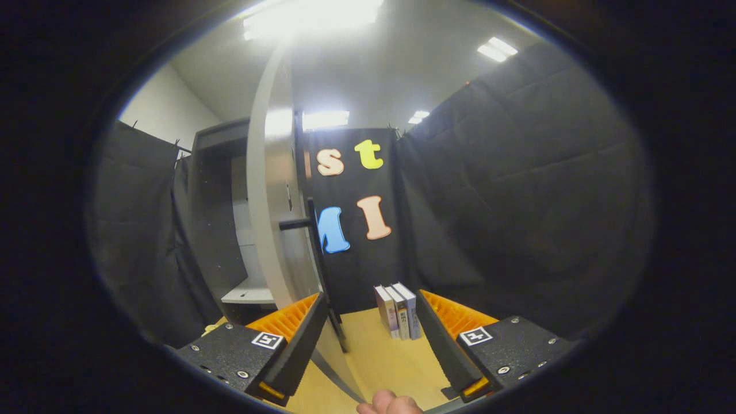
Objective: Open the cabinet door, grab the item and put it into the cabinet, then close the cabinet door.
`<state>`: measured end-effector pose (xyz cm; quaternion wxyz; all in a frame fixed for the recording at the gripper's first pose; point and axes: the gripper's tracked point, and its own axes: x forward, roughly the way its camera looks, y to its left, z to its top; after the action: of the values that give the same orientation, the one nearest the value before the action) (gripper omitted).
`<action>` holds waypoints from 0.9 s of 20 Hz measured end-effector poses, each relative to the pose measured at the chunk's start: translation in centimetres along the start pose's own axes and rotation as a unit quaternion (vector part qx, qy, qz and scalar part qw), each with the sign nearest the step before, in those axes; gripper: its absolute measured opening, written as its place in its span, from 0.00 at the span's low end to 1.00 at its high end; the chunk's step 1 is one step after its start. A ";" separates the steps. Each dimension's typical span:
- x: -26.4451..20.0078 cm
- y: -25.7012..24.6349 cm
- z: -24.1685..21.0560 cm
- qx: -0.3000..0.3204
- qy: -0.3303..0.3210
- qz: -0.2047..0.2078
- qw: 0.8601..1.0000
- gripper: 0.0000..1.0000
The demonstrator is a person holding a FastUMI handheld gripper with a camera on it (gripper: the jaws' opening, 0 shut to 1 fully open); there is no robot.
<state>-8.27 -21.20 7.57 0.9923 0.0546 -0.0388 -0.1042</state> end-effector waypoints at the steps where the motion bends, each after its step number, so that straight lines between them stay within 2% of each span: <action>1: -0.7 1.1 -0.2 -0.007 0.001 0.011 1.000 0.95; 6: -3.3 4.6 1.6 -0.018 -0.029 0.041 0.999 0.95; 10: -3.8 9.6 0.1 -0.002 -0.020 0.085 0.996 0.95; 14: -3.0 16.7 -3.3 0.010 -0.017 0.134 0.991 0.95; 18: -3.8 26.0 -10.0 0.009 0.029 0.224 0.974 0.95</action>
<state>-5.87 5.88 0.43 0.9905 0.0563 -0.0219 0.1231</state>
